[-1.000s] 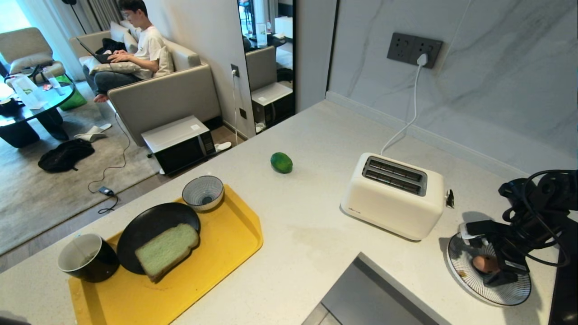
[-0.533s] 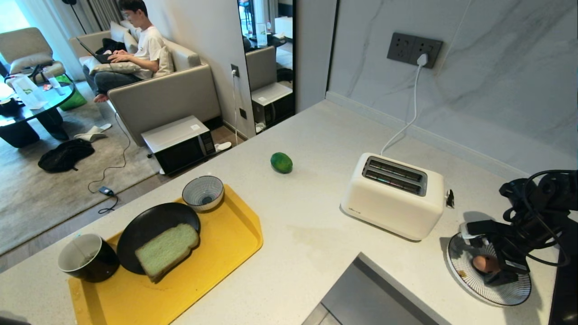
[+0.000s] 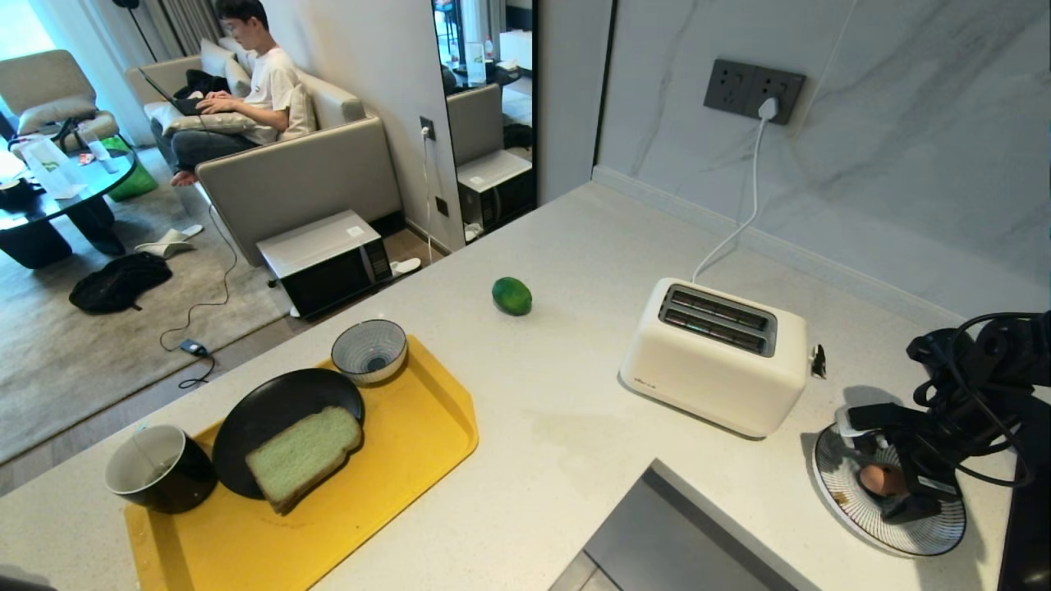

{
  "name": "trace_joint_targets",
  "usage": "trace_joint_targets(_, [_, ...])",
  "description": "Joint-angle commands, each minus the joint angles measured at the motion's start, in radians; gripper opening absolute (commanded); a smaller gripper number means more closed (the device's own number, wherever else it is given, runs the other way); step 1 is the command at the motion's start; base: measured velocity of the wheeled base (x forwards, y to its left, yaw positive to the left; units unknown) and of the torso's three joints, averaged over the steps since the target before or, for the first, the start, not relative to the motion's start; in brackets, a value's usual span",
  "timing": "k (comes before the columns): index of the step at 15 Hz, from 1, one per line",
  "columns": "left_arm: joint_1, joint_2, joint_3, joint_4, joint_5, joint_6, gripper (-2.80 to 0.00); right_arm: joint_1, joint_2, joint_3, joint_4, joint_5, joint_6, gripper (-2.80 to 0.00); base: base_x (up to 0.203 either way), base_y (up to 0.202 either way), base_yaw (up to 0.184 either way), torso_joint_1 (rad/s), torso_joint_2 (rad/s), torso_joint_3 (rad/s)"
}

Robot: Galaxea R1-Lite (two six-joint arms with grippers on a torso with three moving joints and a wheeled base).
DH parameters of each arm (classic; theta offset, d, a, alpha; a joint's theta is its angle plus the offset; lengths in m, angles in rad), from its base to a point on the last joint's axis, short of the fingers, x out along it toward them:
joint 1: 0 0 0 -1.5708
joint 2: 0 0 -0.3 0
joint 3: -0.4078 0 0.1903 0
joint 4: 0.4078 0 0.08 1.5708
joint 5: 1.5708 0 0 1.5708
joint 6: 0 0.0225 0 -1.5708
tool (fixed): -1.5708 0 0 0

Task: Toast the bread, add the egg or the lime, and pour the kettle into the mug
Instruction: Pick up the egg

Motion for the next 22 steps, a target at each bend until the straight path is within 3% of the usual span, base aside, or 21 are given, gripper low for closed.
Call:
trace_joint_targets(1, [0.0,0.001,0.0,0.0,0.0,0.0,-2.8,0.0,0.002,-0.001,0.003,0.001,-0.009,0.0,0.0,0.0,0.0,0.0,0.0,0.0])
trace_joint_targets(3, [0.0,0.001,0.0,0.0,0.0,0.0,-2.8,0.0,0.005,-0.001,0.003,0.003,-0.009,0.0,0.0,0.0,0.0,0.0,0.0,0.0])
trace_joint_targets(4, [0.0,0.001,0.001,0.0,0.0,0.0,-2.8,0.0,0.005,-0.001,0.003,0.003,-0.01,-2.8,0.0,0.0,0.0,0.0,0.0,0.0])
trace_joint_targets(19, [0.0,0.001,0.001,0.0,0.0,0.0,-2.8,-0.025,-0.059,0.002,0.006,0.051,-0.005,-2.8,0.0,0.0,0.0,0.0,0.0,0.0])
trace_joint_targets(22, [0.0,0.001,0.001,0.0,0.0,0.0,-2.8,-0.025,-0.125,0.025,0.008,0.073,0.038,-2.8,0.0,0.0,0.0,0.0,0.0,0.0])
